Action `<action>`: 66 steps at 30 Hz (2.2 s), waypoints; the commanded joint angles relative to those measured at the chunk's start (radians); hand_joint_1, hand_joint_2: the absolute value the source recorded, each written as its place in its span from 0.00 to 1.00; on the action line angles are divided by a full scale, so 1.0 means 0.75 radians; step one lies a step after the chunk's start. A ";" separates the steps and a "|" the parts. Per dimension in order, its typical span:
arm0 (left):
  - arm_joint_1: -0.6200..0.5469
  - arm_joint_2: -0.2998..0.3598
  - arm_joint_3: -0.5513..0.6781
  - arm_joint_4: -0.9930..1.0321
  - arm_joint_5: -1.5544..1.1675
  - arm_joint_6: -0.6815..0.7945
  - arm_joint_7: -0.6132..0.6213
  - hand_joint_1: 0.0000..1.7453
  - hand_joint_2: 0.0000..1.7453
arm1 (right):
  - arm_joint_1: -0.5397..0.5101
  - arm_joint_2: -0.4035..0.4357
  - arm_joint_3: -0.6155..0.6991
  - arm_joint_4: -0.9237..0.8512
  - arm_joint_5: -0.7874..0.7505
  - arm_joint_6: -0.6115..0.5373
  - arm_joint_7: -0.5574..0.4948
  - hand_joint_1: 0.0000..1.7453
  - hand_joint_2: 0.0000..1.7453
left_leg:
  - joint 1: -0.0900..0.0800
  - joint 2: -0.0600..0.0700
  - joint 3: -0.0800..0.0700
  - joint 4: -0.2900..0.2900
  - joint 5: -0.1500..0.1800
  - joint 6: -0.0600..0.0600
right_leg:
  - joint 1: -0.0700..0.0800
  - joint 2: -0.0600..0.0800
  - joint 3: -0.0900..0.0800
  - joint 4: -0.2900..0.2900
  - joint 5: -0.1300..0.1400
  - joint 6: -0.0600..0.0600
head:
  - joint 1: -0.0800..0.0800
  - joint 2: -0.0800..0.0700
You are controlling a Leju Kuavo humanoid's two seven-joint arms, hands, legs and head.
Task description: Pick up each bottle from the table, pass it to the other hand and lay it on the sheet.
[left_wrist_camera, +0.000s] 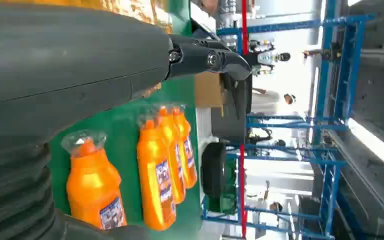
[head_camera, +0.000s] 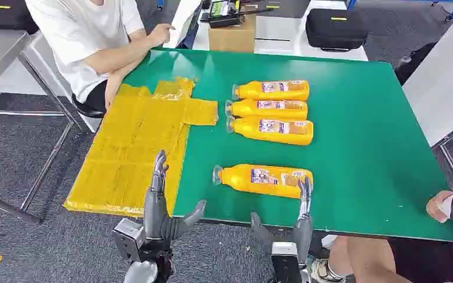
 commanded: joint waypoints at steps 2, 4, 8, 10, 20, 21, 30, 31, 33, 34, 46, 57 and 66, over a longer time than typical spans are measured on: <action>-0.039 0.020 -0.017 0.077 0.009 0.022 0.000 0.00 1.00 | -0.006 -0.027 -0.037 -0.018 0.029 -0.004 0.004 0.00 1.00 | 0.001 -0.001 0.006 -0.001 -0.002 -0.002 | 0.002 -0.002 0.007 -0.002 -0.002 -0.003 | 0.000 0.000; -0.032 0.021 -0.015 0.057 0.012 0.023 0.001 0.00 1.00 | 0.003 -0.012 -0.049 -0.036 0.086 -0.004 0.004 0.00 1.00 | 0.001 -0.001 0.007 -0.001 -0.002 -0.002 | 0.002 -0.002 0.008 -0.001 -0.003 -0.003 | 0.000 0.000; -0.028 0.023 -0.011 0.039 0.011 0.027 0.001 0.00 1.00 | 0.015 0.026 -0.096 -0.046 0.202 -0.004 0.004 0.00 1.00 | 0.001 0.000 0.006 -0.001 -0.002 -0.002 | 0.001 -0.002 0.006 -0.001 -0.002 -0.003 | 0.000 -0.001; -0.027 0.024 -0.008 0.038 0.011 0.028 0.001 0.00 1.00 | 0.020 0.041 -0.118 -0.058 0.238 -0.004 0.004 0.00 1.00 | 0.000 -0.001 0.003 -0.001 -0.001 -0.001 | 0.000 -0.001 0.002 0.000 -0.001 -0.002 | 0.000 0.000; 0.036 0.049 0.061 -0.055 0.024 0.021 0.000 0.00 1.00 | -0.044 -0.035 -0.057 0.015 0.333 0.040 0.177 0.00 1.00 | 0.001 0.004 0.007 -0.002 -0.002 -0.002 | 0.002 0.003 0.007 -0.003 -0.001 -0.003 | 0.001 0.000; 0.036 0.049 0.061 -0.055 0.024 0.021 0.000 0.00 1.00 | -0.044 -0.035 -0.057 0.015 0.333 0.040 0.177 0.00 1.00 | 0.001 0.003 0.005 -0.001 -0.001 -0.001 | 0.001 0.002 0.005 -0.002 0.000 -0.002 | 0.000 0.000; 0.036 0.049 0.061 -0.055 0.024 0.021 0.000 0.00 1.00 | -0.044 -0.035 -0.057 0.015 0.333 0.040 0.177 0.00 1.00 | 0.001 0.000 0.003 -0.002 -0.001 -0.001 | 0.001 0.000 0.004 -0.001 0.000 -0.002 | 0.000 0.000; 0.036 0.049 0.061 -0.055 0.024 0.021 0.000 0.00 1.00 | -0.044 -0.035 -0.057 0.015 0.333 0.040 0.177 0.00 1.00 | 0.000 0.000 0.002 -0.001 0.000 -0.001 | 0.001 0.000 0.003 -0.001 0.000 -0.001 | 0.001 0.000; 0.036 0.049 0.061 -0.055 0.024 0.021 0.000 0.00 1.00 | -0.044 -0.035 -0.057 0.015 0.333 0.040 0.177 0.00 1.00 | 0.001 0.001 0.004 -0.002 -0.001 -0.001 | 0.001 0.001 0.005 -0.001 -0.001 -0.002 | 0.000 0.000; 0.036 0.049 0.061 -0.055 0.024 0.021 0.000 0.00 1.00 | -0.044 -0.035 -0.057 0.015 0.333 0.040 0.177 0.00 1.00 | 0.001 0.000 0.003 -0.001 0.000 -0.001 | 0.001 0.000 0.004 -0.001 0.000 -0.002 | 0.000 0.000; 0.093 0.035 0.131 -0.126 -0.008 -0.078 0.000 0.00 1.00 | -0.209 -0.166 -0.142 0.101 0.891 0.360 0.626 0.00 1.00 | 0.001 0.001 0.003 -0.001 0.000 -0.001 | 0.001 0.001 0.004 -0.002 0.000 -0.001 | 0.001 0.000; 0.026 0.017 0.137 -0.074 -0.057 -0.187 0.000 0.00 1.00 | -0.599 -0.155 -0.149 0.501 0.925 0.469 0.658 0.00 1.00 | 0.000 0.002 0.005 -0.001 0.001 -0.001 | 0.001 0.002 0.006 -0.001 0.002 -0.002 | 0.000 -0.001; 0.021 0.016 0.138 -0.078 -0.067 -0.197 0.000 0.00 1.00 | -0.649 -0.167 -0.115 0.567 0.950 0.457 0.686 0.00 1.00 | 0.001 0.001 0.008 -0.001 -0.001 -0.001 | 0.002 0.000 0.010 -0.001 -0.001 -0.002 | 0.001 -0.001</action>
